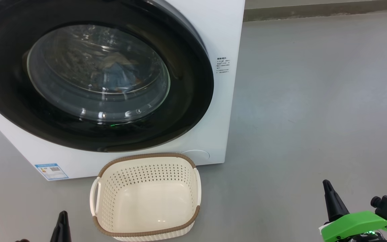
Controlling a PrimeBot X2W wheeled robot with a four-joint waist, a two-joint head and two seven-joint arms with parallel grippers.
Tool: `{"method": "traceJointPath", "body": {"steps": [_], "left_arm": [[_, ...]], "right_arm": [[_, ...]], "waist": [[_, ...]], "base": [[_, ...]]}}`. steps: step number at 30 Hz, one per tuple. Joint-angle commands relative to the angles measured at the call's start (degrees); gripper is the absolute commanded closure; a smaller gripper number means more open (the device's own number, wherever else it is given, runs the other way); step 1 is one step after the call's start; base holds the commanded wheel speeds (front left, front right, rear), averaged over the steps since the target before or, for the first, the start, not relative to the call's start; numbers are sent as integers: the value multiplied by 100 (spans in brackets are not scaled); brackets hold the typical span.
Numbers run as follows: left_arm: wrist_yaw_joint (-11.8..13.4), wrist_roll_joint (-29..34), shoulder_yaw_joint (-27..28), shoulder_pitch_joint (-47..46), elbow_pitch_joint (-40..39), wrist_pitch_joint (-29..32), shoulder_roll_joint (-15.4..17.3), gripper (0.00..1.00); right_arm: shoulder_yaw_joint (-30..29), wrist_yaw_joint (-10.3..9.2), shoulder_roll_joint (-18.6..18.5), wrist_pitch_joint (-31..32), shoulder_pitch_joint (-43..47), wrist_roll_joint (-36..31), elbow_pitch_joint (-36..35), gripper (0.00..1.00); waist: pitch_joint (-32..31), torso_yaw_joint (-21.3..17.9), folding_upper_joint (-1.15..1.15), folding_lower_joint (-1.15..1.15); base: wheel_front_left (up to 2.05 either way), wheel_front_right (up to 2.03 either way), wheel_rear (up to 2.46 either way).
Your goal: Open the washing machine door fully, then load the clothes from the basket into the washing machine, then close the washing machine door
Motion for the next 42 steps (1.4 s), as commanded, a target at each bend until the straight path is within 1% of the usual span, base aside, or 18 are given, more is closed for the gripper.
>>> {"method": "traceJointPath", "body": {"steps": [1,42], "left_arm": [[2,-188,88,-226,-175,31,34,100],[2,-2757,162,-434,-373,704,-29,100]], "right_arm": [[-57,0,-61,45,-213,139,-181,100],[-444,0,99,718,-275,2164,-533,100]], "waist": [[-2,4,0,0],[-55,99,0,0]], "base": [[0,0,0],[0,0,0]]}}
